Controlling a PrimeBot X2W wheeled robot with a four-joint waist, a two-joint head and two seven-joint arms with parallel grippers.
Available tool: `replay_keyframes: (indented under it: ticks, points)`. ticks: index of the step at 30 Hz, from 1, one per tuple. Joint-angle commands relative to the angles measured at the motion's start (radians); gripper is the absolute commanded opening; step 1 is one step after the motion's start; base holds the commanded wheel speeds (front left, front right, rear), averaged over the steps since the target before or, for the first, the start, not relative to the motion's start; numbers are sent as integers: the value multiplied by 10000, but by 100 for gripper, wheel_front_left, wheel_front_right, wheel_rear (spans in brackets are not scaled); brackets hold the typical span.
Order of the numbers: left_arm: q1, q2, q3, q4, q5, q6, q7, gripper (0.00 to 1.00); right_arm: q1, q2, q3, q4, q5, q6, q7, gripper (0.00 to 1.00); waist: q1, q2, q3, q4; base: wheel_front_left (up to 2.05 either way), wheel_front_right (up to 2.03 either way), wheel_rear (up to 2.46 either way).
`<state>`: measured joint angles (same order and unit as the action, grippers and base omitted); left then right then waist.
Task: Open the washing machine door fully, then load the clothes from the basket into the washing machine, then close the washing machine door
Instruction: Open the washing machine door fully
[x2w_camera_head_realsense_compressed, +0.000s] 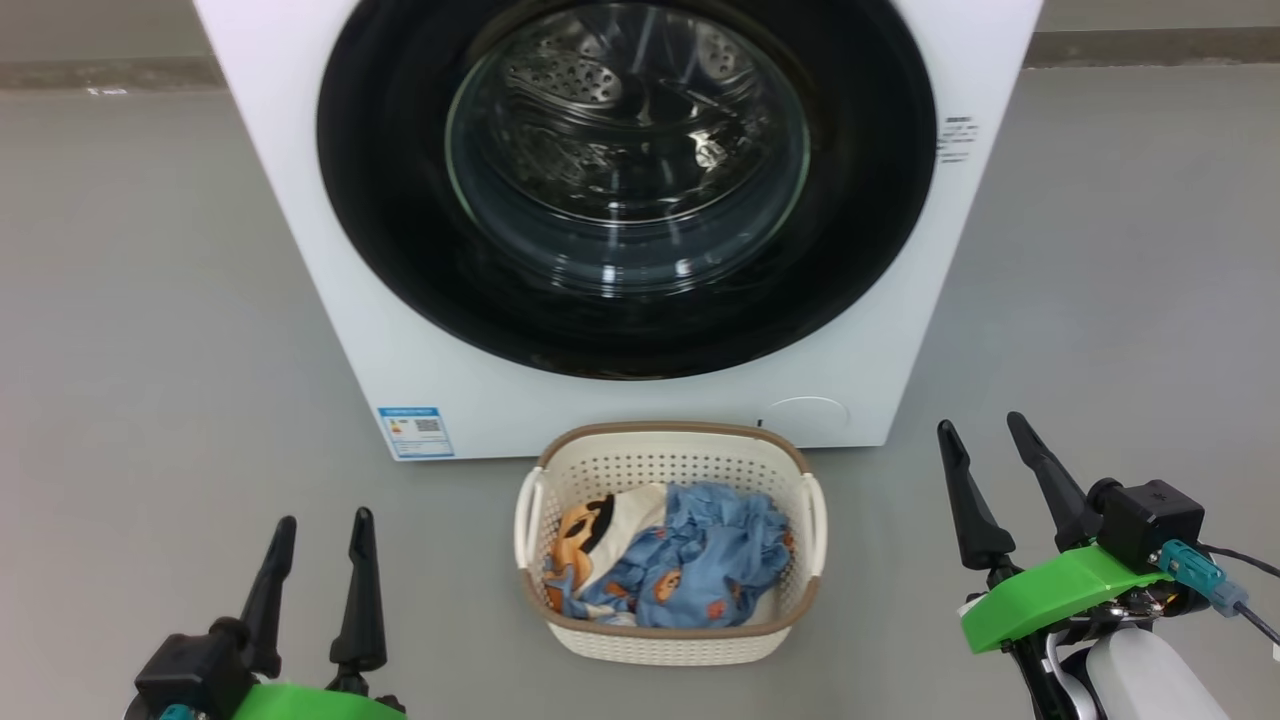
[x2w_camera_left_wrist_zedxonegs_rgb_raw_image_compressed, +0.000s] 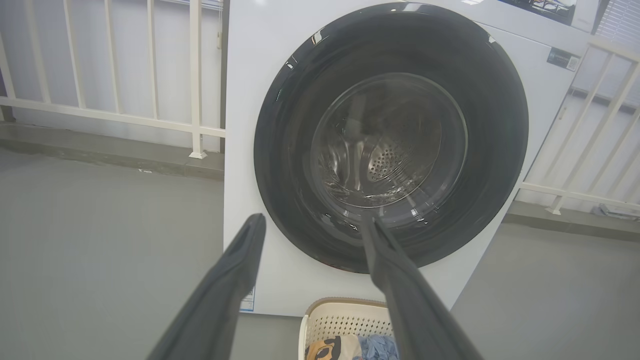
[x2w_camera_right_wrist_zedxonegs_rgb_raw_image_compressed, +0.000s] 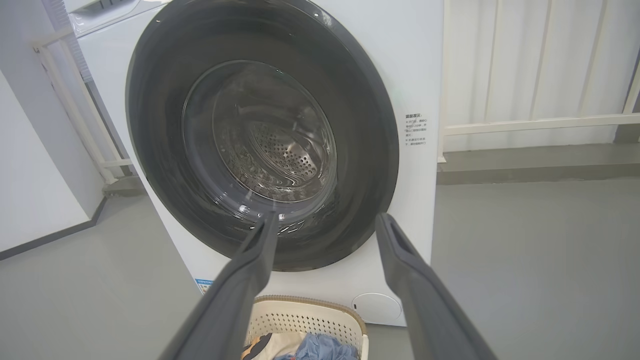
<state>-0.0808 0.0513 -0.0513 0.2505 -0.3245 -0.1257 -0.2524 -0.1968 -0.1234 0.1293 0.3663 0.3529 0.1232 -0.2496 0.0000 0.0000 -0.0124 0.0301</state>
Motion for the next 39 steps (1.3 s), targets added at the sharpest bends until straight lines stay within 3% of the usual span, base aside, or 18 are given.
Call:
replay_keyframes:
  ticks: [1, 18, 39]
  points:
    - [-453, 145, 272, -187, -55, -41, -93, 100, -476, -110, 204, -201, 82, 75, -122, 100, 0, 0, 5, -4, 97, 97, -194]
    - [-435, 161, 313, -420, -229, -46, -93, 100, -464, -46, 54, -245, 135, 75, -122, 100, 0, 0, 164, 48, 102, 102, -204]
    - [-455, 156, 297, -366, -274, -49, -93, 100, -477, -16, 26, -158, 155, 75, -122, 100, 0, 0, 149, 39, 8, 8, -16]
